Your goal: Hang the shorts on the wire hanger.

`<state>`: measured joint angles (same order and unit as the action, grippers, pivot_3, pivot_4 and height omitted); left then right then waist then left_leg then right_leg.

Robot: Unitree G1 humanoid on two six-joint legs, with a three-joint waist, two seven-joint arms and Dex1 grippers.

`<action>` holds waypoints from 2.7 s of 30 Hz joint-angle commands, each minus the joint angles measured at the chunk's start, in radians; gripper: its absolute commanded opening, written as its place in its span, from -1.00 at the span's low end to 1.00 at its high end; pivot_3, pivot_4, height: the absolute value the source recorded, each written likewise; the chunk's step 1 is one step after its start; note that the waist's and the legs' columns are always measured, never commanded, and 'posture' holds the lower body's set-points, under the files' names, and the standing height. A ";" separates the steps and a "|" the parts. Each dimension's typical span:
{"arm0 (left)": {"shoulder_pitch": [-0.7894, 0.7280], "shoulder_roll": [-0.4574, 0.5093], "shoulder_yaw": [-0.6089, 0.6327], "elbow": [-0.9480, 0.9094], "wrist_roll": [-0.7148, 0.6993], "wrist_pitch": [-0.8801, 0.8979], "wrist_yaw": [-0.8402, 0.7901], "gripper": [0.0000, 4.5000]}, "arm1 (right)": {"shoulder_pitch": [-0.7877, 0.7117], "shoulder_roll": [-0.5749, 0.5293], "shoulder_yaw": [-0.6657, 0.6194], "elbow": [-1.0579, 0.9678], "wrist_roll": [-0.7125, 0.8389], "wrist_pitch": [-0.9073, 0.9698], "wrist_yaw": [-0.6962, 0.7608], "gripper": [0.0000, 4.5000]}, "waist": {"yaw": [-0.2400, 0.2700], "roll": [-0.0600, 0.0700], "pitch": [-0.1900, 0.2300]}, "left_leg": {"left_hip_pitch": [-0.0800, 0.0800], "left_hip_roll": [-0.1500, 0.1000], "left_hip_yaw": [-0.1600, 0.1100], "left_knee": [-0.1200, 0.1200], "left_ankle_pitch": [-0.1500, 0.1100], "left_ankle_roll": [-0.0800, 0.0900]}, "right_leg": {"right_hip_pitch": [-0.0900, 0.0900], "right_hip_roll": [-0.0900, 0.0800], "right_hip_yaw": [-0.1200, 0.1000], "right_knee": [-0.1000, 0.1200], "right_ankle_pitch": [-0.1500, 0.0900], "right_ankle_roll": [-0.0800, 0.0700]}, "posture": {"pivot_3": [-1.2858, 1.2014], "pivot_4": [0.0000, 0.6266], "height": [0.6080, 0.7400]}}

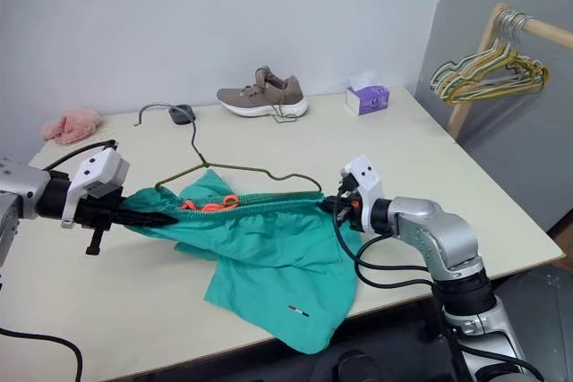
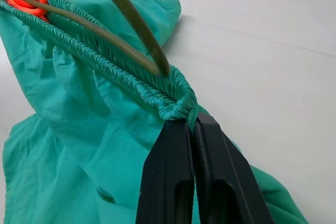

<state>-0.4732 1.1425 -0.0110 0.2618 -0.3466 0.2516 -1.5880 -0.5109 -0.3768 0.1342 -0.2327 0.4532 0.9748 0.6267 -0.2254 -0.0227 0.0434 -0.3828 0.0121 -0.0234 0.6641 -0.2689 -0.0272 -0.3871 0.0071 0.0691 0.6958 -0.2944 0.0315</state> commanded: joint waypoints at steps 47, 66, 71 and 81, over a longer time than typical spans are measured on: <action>-0.100 0.062 -0.117 0.162 0.222 -0.260 0.085 -1.00 | -0.048 -0.304 0.135 -0.207 -0.070 -0.127 0.011 -0.99 | 0.000 0.000 0.001 | 0.000 0.001 0.000 -0.001 0.000 0.000 | -0.001 0.001 0.000 0.000 -0.001 -0.001 | -0.14 -1.00 1.00; -0.032 -0.008 -0.074 -0.007 0.168 -0.147 0.058 -1.00 | -0.108 -0.215 0.309 -0.242 -0.184 -0.096 0.026 0.65 | -0.004 -0.001 0.000 | -0.001 0.001 0.000 0.000 0.000 0.000 | -0.001 0.001 0.000 0.000 -0.001 -0.001 | -0.16 -1.00 1.00; -0.028 -0.021 -0.068 -0.059 0.144 -0.099 0.049 -1.00 | -0.186 -0.138 0.397 -0.077 -0.287 -0.187 0.035 0.65 | -0.017 -0.001 0.000 | -0.001 0.001 0.000 0.000 0.000 0.000 | -0.001 0.001 0.000 0.000 -0.001 -0.001 | -0.15 -1.00 1.00; 0.026 -0.037 -0.045 -0.126 0.113 -0.062 0.080 -1.00 | -0.211 -0.119 0.378 -0.039 -0.283 -0.210 0.152 -0.57 | -0.025 -0.001 0.000 | -0.001 0.001 -0.001 0.000 0.000 0.000 | -0.001 0.000 0.000 0.000 -0.001 -0.001 | -0.14 -1.00 1.00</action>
<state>-0.4397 1.1064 -0.0925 0.1620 -0.2192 0.1902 -1.5149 -0.6951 -0.4949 0.5418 -0.2363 0.1691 0.7732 0.7634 -0.2502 -0.0237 0.0438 -0.3837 0.0127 -0.0243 0.6638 -0.2690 -0.0272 -0.3884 0.0065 0.0688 0.6961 -0.2951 0.0304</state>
